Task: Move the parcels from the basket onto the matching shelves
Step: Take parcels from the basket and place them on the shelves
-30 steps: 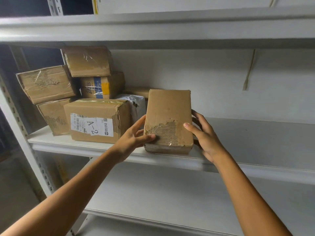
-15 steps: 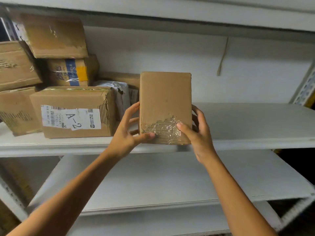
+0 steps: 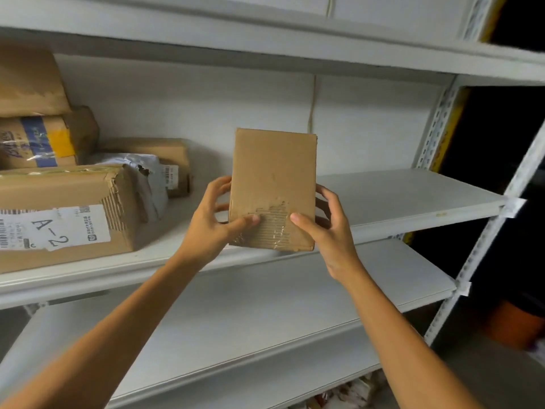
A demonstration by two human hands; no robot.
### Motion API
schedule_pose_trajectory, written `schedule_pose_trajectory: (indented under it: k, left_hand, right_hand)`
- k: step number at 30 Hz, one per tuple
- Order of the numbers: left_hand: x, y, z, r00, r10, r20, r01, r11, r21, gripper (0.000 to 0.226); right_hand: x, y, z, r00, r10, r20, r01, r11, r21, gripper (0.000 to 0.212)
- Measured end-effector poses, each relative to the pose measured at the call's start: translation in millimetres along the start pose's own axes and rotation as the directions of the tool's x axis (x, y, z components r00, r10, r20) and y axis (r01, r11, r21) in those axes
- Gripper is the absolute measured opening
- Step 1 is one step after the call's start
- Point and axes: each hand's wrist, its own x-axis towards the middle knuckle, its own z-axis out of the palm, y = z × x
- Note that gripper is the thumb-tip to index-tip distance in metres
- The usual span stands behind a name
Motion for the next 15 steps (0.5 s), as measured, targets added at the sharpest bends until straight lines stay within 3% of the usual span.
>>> schedule_pose_trajectory:
  k: [9, 15]
  left_hand:
    - [-5.5, 45.8, 159.9, 0.974, 0.100, 0.201, -0.068, 0.984, -0.162, 0.089]
    - [-54.6, 71.9, 313.3, 0.911, 0.103, 0.399, -0.009, 0.973, -0.229, 0.088]
  right_hand:
    - [-66.7, -35.0, -158.5, 0.983, -0.016, -0.183, -0.003, 0.995, -0.102, 0.074]
    - [-162.8, -46.1, -288.9, 0.916, 0.002, -0.400, -0.062, 0.989, -0.136, 0.067]
